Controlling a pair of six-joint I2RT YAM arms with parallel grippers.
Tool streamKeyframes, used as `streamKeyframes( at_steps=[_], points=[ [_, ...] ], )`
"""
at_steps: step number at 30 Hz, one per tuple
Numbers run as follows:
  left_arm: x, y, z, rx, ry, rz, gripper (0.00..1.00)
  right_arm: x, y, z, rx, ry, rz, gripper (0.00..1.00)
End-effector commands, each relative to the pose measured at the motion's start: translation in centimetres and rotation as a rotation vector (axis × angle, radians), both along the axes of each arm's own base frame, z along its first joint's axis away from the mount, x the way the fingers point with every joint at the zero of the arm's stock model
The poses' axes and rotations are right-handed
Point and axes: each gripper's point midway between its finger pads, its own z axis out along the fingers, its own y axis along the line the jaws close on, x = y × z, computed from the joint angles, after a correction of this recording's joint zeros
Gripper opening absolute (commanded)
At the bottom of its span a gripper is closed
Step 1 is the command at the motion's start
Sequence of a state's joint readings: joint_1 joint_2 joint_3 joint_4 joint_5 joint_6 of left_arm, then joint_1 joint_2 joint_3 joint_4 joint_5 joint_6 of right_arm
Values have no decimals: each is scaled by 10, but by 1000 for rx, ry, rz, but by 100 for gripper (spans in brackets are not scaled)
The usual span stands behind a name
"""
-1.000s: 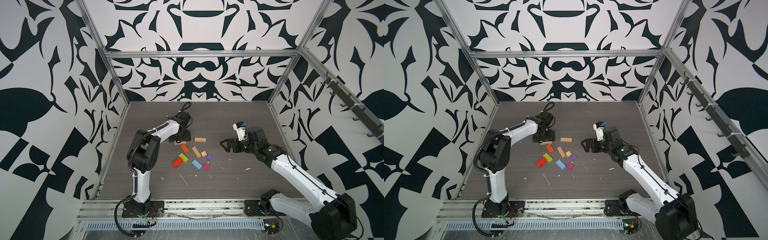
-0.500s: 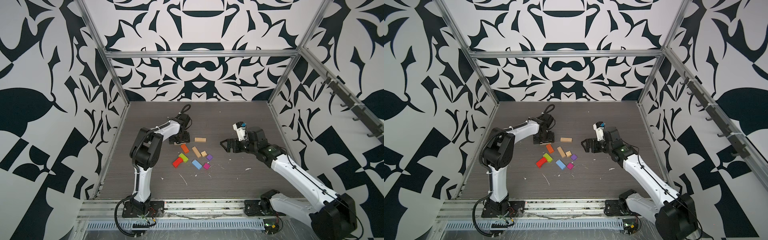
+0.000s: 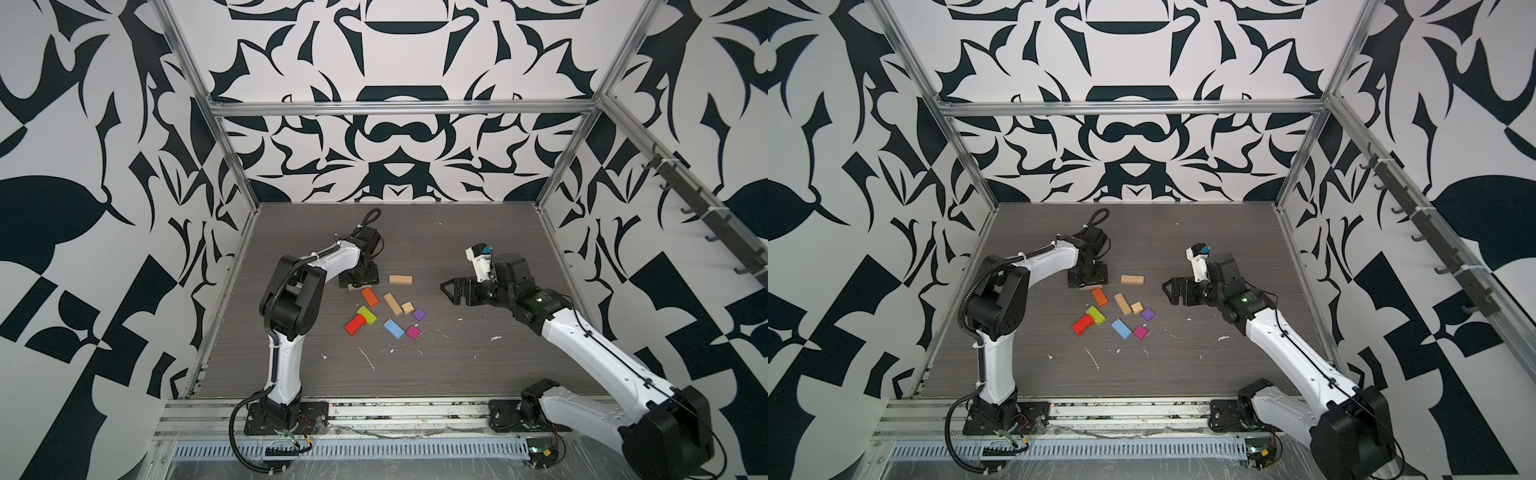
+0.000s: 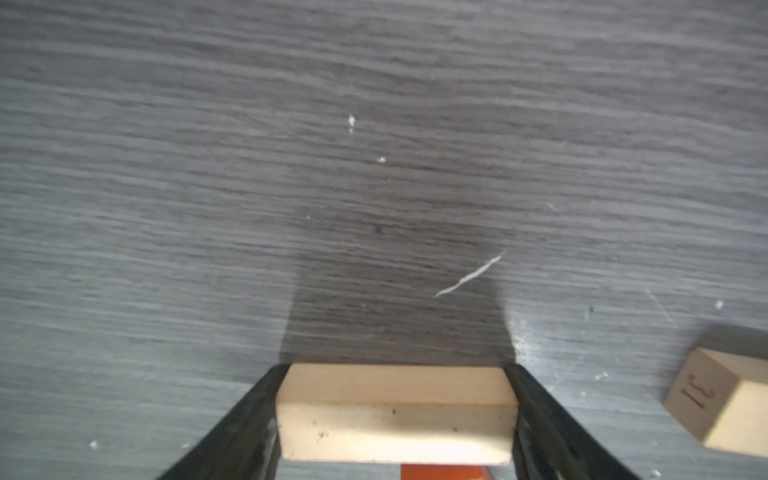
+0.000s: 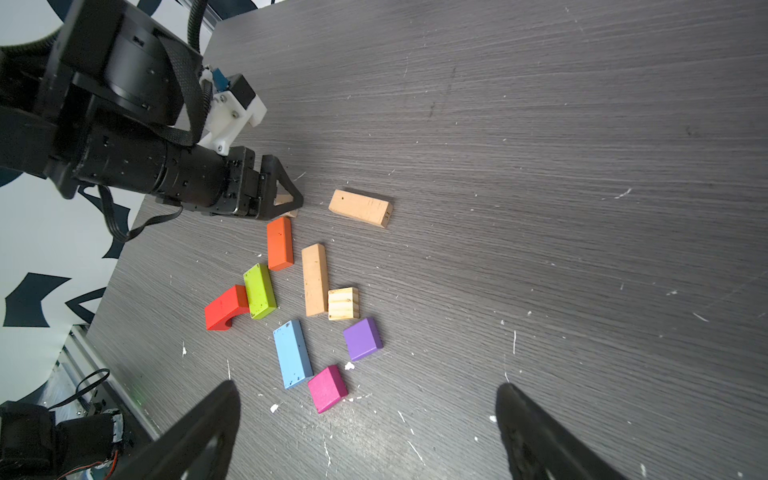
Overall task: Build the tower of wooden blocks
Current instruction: 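Carry the held bar toward the placed bar while the right gripper moves toward it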
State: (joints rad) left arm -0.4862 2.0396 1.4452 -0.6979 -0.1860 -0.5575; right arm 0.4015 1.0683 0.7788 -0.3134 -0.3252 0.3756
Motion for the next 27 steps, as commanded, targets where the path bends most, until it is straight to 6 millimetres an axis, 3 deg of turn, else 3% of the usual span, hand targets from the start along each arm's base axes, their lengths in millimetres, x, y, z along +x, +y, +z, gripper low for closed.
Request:
streamKeyframes(
  at_steps=[1, 7, 13, 20, 27],
  points=[
    [-16, 3, -11, -7, 58, 14, 63, 5, 2, 14, 16, -37, -6, 99],
    [-12, -7, 5, -50, 31, -24, 55, 4, 1, 15, 34, -39, -26, 98],
    [-10, -19, 25, -86, -1, -72, 54, 3, 1, 18, 35, -42, -32, 97],
    [-13, -49, 48, -98, -31, -146, 54, 3, 1, 18, 38, -45, -34, 97],
    [-19, -81, 54, -113, -43, -193, 55, 2, 1, 19, 39, -49, -33, 97]
  ],
)
